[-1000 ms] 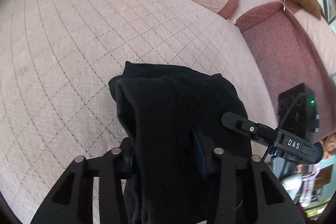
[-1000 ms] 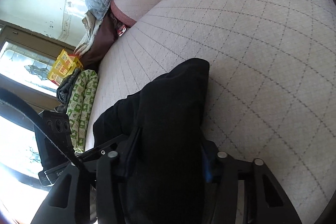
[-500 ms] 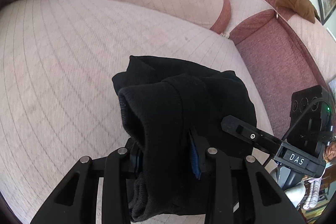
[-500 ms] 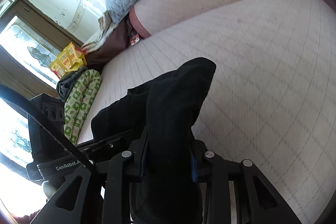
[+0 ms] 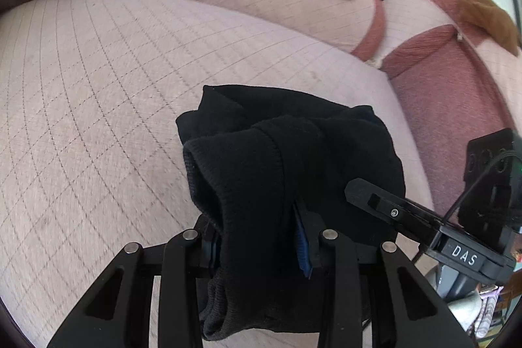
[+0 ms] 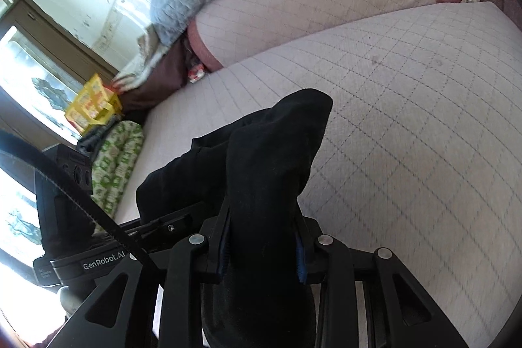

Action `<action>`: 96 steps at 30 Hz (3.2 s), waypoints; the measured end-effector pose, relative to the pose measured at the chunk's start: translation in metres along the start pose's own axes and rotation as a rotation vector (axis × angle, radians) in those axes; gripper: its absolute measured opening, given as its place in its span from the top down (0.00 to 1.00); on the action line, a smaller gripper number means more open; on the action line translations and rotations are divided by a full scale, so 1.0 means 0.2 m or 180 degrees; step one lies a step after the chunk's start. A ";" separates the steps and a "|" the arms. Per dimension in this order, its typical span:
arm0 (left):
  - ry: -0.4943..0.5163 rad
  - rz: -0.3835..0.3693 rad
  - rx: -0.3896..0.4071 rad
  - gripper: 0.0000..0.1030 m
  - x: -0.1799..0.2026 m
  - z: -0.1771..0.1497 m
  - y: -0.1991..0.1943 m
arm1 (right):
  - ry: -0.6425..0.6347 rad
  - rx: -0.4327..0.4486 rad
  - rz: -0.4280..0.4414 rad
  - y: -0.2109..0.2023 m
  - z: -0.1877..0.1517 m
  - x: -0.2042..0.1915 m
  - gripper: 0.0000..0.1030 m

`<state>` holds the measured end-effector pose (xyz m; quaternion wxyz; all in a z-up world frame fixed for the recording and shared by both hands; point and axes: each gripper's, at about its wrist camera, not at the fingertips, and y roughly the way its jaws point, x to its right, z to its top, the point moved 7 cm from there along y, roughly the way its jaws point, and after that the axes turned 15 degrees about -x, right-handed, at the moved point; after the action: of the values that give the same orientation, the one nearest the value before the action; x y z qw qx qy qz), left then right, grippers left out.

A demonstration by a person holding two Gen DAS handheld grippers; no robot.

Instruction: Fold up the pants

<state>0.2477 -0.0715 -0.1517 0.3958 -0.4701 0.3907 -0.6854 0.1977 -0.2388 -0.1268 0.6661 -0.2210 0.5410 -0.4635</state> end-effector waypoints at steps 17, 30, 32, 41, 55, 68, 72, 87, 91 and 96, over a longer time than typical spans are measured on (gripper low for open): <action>-0.0149 -0.0245 -0.0189 0.55 -0.27 0.14 -0.04 | -0.0173 0.0319 -0.0877 -0.07 -0.04 0.10 0.40; -0.0269 0.0491 -0.0091 0.45 -0.32 0.26 -0.02 | -0.0059 0.0336 -0.0894 -0.05 -0.21 0.09 0.34; -0.0183 0.0600 0.0033 0.45 -0.29 0.18 -0.12 | -0.0075 0.0417 -0.0893 -0.10 -0.25 0.03 0.34; 0.0076 0.1026 0.0616 0.38 -0.14 -0.44 -0.44 | -0.0198 0.0516 -0.1074 -0.23 -0.72 -0.14 0.29; 0.0131 0.2127 0.1936 0.00 0.17 -0.99 -0.72 | 0.0206 0.0734 -0.1436 -0.33 -1.08 -0.16 0.25; 0.0055 0.1728 0.1151 0.00 0.21 -0.98 -0.46 | 0.0282 0.0581 -0.1537 -0.27 -1.13 -0.10 0.22; 0.0033 0.1663 0.0998 0.00 0.20 -0.99 -0.38 | 0.0308 0.0538 -0.1546 -0.25 -1.12 -0.09 0.22; 0.0010 0.1543 0.0783 0.00 0.12 -0.98 -0.29 | 0.0275 0.0350 -0.1621 -0.17 -1.11 -0.08 0.21; 0.0007 0.1496 0.0724 0.00 0.09 -0.97 -0.27 | 0.0264 0.0314 -0.1640 -0.15 -1.11 -0.08 0.21; -0.0019 0.1434 0.0627 0.00 0.04 -0.96 -0.23 | 0.0276 0.0275 -0.1666 -0.12 -1.11 -0.08 0.21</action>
<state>0.0544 -0.0301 -0.1553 0.5837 -0.3323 0.4157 -0.6132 -0.0167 -0.1911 -0.1693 0.5086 -0.3046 0.4732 -0.6516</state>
